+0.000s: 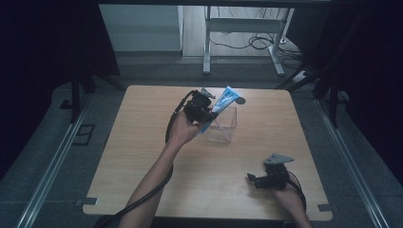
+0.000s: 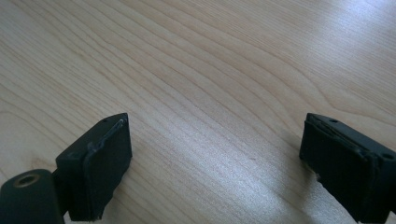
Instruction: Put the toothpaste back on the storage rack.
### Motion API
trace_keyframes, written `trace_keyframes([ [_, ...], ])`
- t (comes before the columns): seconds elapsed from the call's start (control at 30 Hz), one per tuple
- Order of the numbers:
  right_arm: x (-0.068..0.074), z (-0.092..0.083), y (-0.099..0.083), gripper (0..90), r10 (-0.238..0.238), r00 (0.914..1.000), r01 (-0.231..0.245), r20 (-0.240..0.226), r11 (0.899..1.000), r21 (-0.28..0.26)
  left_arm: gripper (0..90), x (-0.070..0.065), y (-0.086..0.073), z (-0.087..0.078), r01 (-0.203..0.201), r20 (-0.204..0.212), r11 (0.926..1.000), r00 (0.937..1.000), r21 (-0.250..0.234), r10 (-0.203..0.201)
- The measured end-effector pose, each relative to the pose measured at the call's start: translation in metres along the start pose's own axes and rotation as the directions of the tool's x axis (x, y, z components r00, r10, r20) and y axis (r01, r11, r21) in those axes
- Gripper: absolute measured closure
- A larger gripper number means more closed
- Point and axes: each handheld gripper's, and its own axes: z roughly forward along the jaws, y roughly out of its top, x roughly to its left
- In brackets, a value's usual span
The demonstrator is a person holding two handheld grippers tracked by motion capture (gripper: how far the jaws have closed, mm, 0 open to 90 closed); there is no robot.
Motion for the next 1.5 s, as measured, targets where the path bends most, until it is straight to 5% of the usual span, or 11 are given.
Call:
trace_keyframes([
  [1.5, 0.000, 0.000, 0.000, 9.7, 0.003, 1.0000, -0.003, 0.001, 1.000, -0.001, 73.6, 0.017, 0.038, 0.060, 0.029, -0.035, 0.9960, 0.9989, -0.084, -0.032],
])
